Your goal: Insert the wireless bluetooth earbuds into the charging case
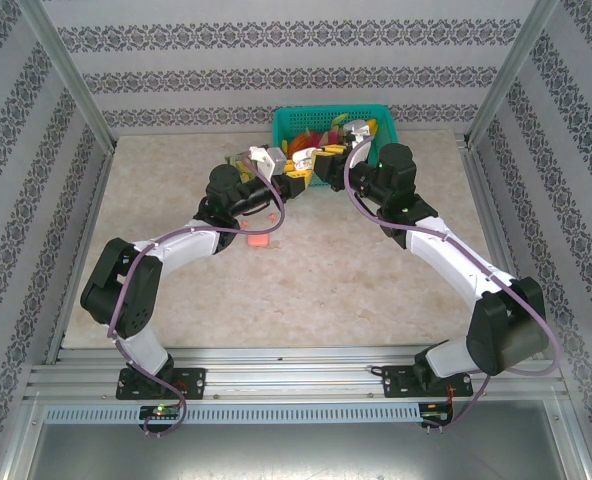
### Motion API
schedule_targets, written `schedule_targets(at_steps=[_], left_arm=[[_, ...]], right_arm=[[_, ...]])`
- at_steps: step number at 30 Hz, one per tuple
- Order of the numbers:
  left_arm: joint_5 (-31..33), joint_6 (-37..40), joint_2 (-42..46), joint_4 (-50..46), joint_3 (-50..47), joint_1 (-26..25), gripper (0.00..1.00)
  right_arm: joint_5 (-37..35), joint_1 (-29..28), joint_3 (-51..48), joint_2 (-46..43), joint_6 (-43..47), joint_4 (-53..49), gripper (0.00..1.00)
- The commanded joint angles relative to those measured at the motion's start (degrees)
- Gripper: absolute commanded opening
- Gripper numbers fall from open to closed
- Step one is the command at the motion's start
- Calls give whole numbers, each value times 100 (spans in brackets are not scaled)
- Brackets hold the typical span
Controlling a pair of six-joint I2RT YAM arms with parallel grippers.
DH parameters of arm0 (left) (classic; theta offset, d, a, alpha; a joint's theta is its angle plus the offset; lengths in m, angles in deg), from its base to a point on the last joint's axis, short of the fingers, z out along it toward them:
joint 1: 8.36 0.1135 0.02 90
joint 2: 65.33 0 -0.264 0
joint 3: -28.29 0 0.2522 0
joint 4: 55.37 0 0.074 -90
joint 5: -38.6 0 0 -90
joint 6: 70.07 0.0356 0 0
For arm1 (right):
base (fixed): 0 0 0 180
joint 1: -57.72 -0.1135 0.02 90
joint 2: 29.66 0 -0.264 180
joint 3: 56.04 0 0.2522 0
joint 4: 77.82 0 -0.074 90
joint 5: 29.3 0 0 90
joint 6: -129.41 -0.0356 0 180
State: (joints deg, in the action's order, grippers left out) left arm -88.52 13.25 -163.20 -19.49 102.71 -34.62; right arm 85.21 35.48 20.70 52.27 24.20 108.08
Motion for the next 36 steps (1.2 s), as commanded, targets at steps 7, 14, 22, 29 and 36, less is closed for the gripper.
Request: schedule_targets(at_steps=[7, 14, 22, 29, 36], left_arm=[[-155, 17, 242, 135, 55, -75, 0], [-164, 0, 277, 150, 33, -76, 0], [-155, 17, 275, 129, 59, -77, 0], [-150, 26, 285, 115, 54, -74, 0], [-129, 13, 267, 113, 44, -74, 0]], right_arm=[[-234, 1, 91, -3, 281, -53, 30], [-567, -251, 153, -25, 775, -333, 30], [-1154, -594, 118, -72, 1401, -551, 30], [-1465, -764, 118, -46, 1659, -650, 33], [-1529, -782, 127, -106, 1626, -649, 43]])
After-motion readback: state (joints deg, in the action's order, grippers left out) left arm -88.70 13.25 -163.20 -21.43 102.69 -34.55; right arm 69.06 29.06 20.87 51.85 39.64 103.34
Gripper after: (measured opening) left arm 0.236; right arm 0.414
